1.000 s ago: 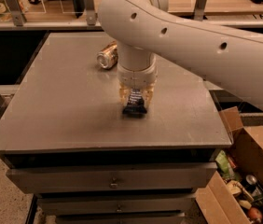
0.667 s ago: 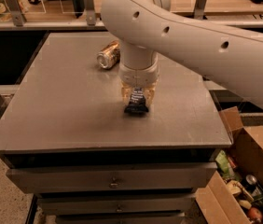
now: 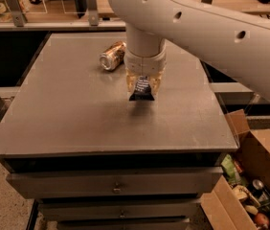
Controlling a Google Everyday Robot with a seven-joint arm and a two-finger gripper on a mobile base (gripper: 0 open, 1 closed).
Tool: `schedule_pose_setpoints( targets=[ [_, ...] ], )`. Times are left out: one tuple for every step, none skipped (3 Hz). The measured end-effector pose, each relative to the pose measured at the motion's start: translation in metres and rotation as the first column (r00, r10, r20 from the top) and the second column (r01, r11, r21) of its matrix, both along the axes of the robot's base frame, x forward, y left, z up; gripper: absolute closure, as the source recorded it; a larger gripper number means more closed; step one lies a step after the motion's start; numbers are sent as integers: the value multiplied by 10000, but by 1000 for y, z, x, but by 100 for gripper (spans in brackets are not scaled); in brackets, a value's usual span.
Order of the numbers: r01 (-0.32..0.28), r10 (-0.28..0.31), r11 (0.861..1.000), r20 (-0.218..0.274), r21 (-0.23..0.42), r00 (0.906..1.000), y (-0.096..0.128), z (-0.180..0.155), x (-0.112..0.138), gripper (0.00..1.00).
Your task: Move rxbar blueberry near orange can
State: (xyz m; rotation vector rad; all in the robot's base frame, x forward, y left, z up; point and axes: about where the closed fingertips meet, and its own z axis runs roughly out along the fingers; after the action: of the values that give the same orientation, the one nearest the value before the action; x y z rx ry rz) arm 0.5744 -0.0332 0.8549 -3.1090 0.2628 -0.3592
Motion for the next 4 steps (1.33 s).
schedule_pose_setpoints(
  targets=[
    [-77, 65, 9996, 441, 258, 9990, 10, 21, 12, 100],
    [-196, 158, 9985, 762, 504, 9970, 24, 37, 23, 100],
    [-264, 182, 9975, 1219, 656, 9924, 41, 62, 36, 100],
    [-353, 191, 9937, 1499, 1068, 9885, 67, 88, 50, 100]
  ],
)
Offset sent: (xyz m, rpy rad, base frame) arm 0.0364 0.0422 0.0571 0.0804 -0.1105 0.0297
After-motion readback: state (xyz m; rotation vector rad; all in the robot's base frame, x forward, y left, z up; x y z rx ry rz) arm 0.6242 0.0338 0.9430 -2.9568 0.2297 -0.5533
